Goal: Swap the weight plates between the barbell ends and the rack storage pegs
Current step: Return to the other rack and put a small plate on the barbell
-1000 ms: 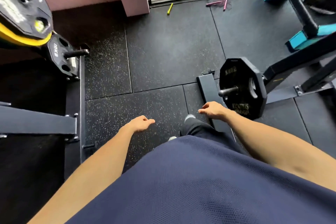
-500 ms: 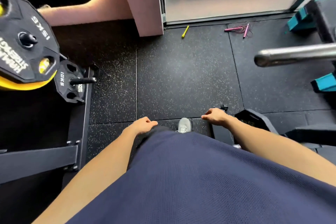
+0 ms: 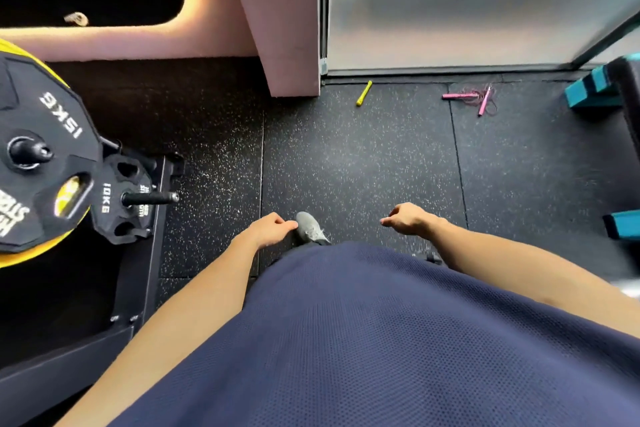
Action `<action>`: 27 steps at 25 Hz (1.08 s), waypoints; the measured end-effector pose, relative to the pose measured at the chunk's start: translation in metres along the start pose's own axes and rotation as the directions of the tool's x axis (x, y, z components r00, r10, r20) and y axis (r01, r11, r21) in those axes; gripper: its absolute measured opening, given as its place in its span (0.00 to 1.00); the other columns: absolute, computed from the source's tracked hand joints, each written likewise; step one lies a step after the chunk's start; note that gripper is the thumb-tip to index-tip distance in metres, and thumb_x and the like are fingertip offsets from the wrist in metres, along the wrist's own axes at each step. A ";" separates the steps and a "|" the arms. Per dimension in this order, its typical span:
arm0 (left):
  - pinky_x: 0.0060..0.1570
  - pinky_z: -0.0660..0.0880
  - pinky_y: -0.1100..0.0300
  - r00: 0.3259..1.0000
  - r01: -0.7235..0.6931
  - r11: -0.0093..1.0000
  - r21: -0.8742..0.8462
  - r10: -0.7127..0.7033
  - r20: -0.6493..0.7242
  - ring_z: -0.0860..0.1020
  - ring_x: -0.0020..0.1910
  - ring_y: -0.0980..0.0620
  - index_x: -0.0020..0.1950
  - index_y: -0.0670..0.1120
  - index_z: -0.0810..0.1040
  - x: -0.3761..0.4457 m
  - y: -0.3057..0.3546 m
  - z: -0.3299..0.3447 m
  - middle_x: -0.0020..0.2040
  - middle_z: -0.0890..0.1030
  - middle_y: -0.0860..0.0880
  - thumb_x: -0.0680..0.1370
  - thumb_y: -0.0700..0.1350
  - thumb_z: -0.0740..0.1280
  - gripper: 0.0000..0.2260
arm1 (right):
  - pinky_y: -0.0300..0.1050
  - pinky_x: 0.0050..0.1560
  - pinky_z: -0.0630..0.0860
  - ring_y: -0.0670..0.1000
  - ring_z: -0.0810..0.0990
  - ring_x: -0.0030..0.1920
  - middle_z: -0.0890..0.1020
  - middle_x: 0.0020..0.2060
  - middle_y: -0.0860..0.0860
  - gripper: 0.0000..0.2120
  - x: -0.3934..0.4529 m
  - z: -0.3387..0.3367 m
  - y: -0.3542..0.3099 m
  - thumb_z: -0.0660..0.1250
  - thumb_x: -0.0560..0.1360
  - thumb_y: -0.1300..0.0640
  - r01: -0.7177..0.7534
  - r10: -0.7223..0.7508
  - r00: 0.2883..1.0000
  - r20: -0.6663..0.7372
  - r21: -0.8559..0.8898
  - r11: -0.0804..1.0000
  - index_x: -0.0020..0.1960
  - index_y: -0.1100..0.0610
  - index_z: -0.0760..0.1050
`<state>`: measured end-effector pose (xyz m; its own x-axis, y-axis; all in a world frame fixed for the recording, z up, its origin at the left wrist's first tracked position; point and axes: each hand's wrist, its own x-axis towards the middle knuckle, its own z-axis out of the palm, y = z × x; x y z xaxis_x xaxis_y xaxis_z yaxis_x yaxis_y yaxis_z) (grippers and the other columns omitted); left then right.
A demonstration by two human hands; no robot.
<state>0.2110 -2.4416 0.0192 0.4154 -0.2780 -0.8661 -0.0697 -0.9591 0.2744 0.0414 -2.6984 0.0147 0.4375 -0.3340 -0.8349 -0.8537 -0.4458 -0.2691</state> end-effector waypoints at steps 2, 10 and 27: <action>0.32 0.56 0.54 1.000 -0.002 0.997 -0.074 0.001 -0.012 0.60 0.29 0.51 0.36 0.51 0.64 0.015 0.006 -0.032 0.30 0.64 0.52 0.79 0.61 0.60 0.18 | 0.47 0.58 0.74 0.58 0.79 0.57 0.81 0.57 0.59 0.20 0.018 -0.036 -0.033 0.65 0.78 0.50 0.020 -0.021 1.000 -0.012 -0.073 0.997 0.59 0.66 0.78; 0.57 0.70 0.49 0.982 0.151 0.916 -0.371 -0.181 -0.045 0.73 0.53 0.47 0.60 0.51 0.71 0.045 -0.012 -0.087 0.54 0.74 0.49 0.77 0.65 0.59 0.21 | 0.44 0.54 0.72 0.58 0.78 0.57 0.79 0.60 0.61 0.19 0.083 -0.114 -0.178 0.64 0.78 0.49 0.225 -0.208 0.974 0.088 -0.446 0.866 0.59 0.64 0.77; 0.56 0.66 0.57 0.687 0.168 0.205 -0.964 -0.725 -0.034 0.73 0.61 0.47 0.67 0.47 0.71 0.034 0.100 -0.046 0.65 0.75 0.45 0.78 0.57 0.66 0.22 | 0.47 0.60 0.75 0.56 0.78 0.59 0.78 0.63 0.56 0.28 0.174 -0.164 -0.371 0.69 0.75 0.48 0.710 -0.355 0.699 0.621 -0.664 0.234 0.71 0.57 0.69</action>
<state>0.2601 -2.5443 0.0368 0.3671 0.5064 -0.7802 0.9301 -0.1912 0.3135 0.4803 -2.7279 0.0480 0.4336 0.4407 -0.7860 0.2979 -0.8933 -0.3365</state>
